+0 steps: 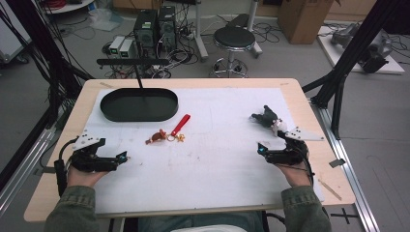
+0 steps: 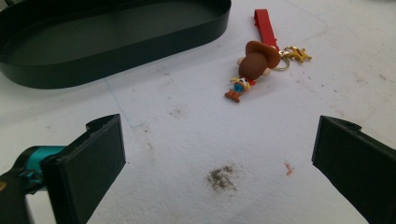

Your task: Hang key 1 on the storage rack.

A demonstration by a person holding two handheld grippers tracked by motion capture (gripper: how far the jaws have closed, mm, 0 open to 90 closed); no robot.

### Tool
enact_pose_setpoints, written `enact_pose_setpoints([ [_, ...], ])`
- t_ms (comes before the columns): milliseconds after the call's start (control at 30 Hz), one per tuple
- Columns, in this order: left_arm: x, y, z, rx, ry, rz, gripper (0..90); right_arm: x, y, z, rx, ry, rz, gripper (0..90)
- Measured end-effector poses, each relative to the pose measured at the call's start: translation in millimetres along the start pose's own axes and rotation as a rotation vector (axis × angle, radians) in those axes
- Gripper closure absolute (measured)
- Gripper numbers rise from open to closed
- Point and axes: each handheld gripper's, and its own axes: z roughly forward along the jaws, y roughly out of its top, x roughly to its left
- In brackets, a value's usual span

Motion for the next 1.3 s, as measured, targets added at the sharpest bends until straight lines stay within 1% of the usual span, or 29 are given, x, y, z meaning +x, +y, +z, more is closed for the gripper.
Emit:
enact_pose_setpoints([
  [33,-1.7,4.3,3.5,0.009,-0.007,0.016,3.1,0.1,0.0,0.3,0.000,-0.003,-0.001,0.5],
  [100,-2.3,6.3,5.3,0.013,-0.009,0.019,3.1,0.0,0.1,0.4,-0.002,-0.003,-0.003,0.5],
  [133,-2.2,7.6,6.6,0.018,-0.017,0.026,3.1,0.4,0.1,0.5,-0.004,-0.005,-0.001,0.5],
  [200,-3.2,10.7,10.6,0.034,-0.022,0.032,3.1,0.3,0.1,0.3,-0.003,-0.007,-0.003,0.5],
  [267,-4.0,12.8,13.7,0.041,-0.028,0.032,3.1,0.9,0.0,-0.2,0.001,-0.009,0.004,0.5],
  [333,-5.2,16.0,16.8,0.052,-0.027,0.034,3.0,0.3,-0.2,-0.5,-0.002,-0.010,-0.001,0.5],
  [467,-8.0,25.6,25.2,0.073,-0.040,0.032,4.0,0.0,-0.4,-1.3,-0.005,-0.011,0.003,0.5],
  [500,-10.3,31.0,31.1,0.090,-0.048,0.037,4.0,0.0,-0.4,-1.3,-0.005,-0.011,0.003,0.5],
  [533,-10.3,31.0,31.1,0.090,-0.048,0.037,4.0,0.0,-0.4,-1.3,-0.005,-0.011,0.003,0.5],
  [567,-13.5,36.2,36.5,0.096,-0.055,0.053,4.0,0.0,-0.4,-1.2,-0.005,-0.011,0.002,0.5],
  [600,-13.5,36.2,36.5,0.096,-0.055,0.053,4.0,0.0,-0.4,-1.2,-0.005,-0.011,0.002,0.5],
  [700,-17.9,43.7,43.1,0.103,-0.065,0.064,4.0,-0.1,-0.4,-1.2,-0.005,-0.012,0.005,0.5],
  [767,-20.4,49.1,47.8,0.118,-0.067,0.072,4.0,-0.9,-0.5,-1.2,-0.010,-0.012,0.000,0.5],
  [867,-23.5,57.8,55.0,0.149,-0.077,0.096,4.0,-1.7,-0.7,-1.3,-0.007,-0.012,0.005,0.5],
  [933,-25.8,62.9,60.1,0.161,-0.081,0.105,4.0,-1.4,-0.6,-1.6,-0.009,-0.010,0.009,0.5],
  [1000,-28.4,67.7,65.2,0.177,-0.083,0.118,4.0,-2.0,-0.6,-1.9,-0.012,-0.012,0.005,0.5],
  [1100,-31.8,73.3,72.2,0.193,-0.096,0.124,4.0,-1.9,-0.5,-2.1,-0.013,-0.013,0.007,0.5],
  [1133,-34.3,76.1,77.1,0.211,-0.097,0.128,4.1,-1.9,-0.6,-2.2,-0.012,-0.012,0.008,0.5],
  [1167,-34.3,76.1,77.1,0.211,-0.097,0.128,4.1,-1.9,-0.6,-2.2,-0.012,-0.012,0.008,0.5],
  [1200,-35.7,77.8,79.6,0.219,-0.100,0.138,4.1,-2.1,-0.5,-1.9,-0.014,-0.013,0.006,0.5],
  [1267,-38.5,81.3,84.8,0.231,-0.117,0.137,4.1,-2.1,-0.5,-1.6,-0.012,-0.011,0.006,0.5],
  [1300,-41.2,84.6,89.8,0.241,-0.126,0.144,4.1,-2.0,-0.5,-1.3,-0.011,-0.011,0.007,0.5],
])
